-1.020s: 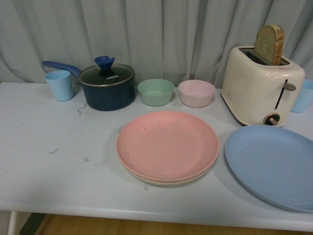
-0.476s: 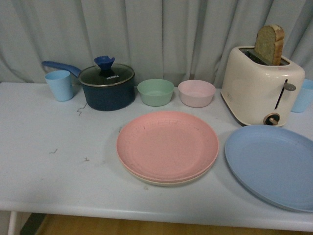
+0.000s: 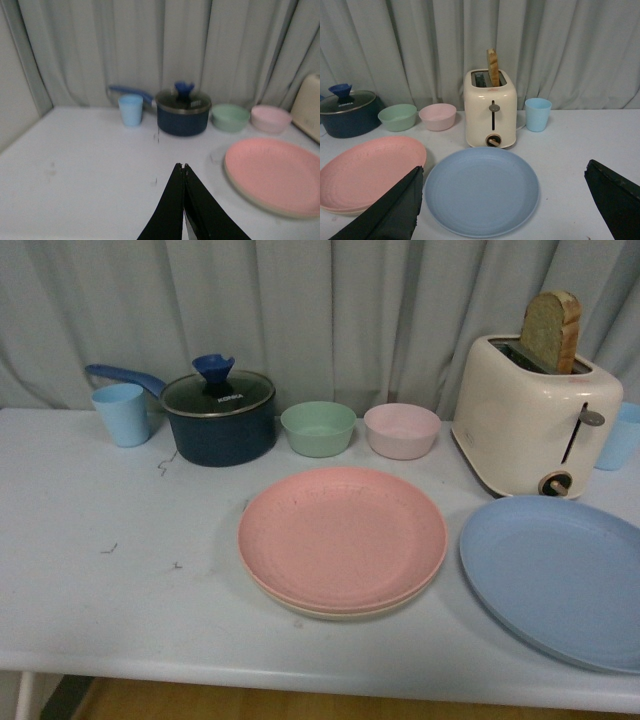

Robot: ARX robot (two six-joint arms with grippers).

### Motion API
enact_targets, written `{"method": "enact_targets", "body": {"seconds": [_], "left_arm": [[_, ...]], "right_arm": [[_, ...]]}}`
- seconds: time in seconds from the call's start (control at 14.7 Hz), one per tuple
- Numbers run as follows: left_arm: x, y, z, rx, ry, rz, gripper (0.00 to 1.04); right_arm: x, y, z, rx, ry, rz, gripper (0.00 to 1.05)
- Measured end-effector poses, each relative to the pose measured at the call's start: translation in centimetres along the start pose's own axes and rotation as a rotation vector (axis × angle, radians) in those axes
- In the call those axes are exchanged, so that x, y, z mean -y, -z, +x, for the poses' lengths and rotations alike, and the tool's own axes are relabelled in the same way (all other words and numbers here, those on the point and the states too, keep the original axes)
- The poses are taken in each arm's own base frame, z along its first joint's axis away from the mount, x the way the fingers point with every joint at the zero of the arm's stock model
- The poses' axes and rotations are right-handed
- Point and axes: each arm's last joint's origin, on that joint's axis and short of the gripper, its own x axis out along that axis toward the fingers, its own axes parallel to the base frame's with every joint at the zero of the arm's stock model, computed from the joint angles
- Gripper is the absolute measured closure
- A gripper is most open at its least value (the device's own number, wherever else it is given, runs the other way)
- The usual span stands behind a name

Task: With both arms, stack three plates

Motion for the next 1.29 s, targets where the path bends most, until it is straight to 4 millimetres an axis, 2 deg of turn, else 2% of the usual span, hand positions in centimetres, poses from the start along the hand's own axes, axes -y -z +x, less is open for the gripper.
{"method": "enact_targets", "body": {"seconds": [0.27,0.34,0.48,0.54,0.68,0.82,0.88,0.95,1.02,1.09,1.29], "left_arm": [[0.0,0.2,0.0,-0.022,-0.001,0.0,1.03],[0.0,0.2,0.0,-0.022,-0.001,0.0,0.99],[0.0,0.2,0.0,-0.022,-0.001,0.0,0.74],[0.0,0.2,0.0,-0.021,-0.001,0.0,0.61],[0.0,0.2,0.0,-0.022,-0.002,0.0,0.34],[0.0,0.2,0.0,-0.021,-0.001,0.0,0.09],[0.0,0.2,0.0,-0.022,-0.001,0.001,0.06],[0.0,0.2,0.0,-0.021,-0.001,0.0,0.07],[0.0,0.2,0.0,-0.021,-0.002,0.0,0.07],[0.0,0.2,0.0,-0.022,-0.001,0.001,0.07],[0.0,0.2,0.0,-0.022,-0.001,0.0,0.07]], "right_arm": [[0.0,0.0,0.0,0.001,0.0,0.0,0.06],[0.0,0.0,0.0,0.001,0.0,0.0,0.06],[0.1,-0.4,0.1,0.04,-0.017,0.023,0.06],[0.7,-1.5,0.5,0.146,-0.02,0.066,0.06],[3.5,-1.5,3.1,0.115,0.092,0.176,0.06],[6.7,-3.5,7.3,0.145,0.219,0.244,0.06],[8.2,-3.4,10.2,0.077,0.274,0.302,0.06],[9.3,-2.0,12.7,-0.05,0.31,0.372,0.06],[10.0,0.4,15.2,-0.214,0.357,0.441,0.06],[10.1,2.3,17.4,-0.329,0.39,0.46,0.06],[8.5,3.8,22.5,-0.5,0.384,0.435,0.06]]}}
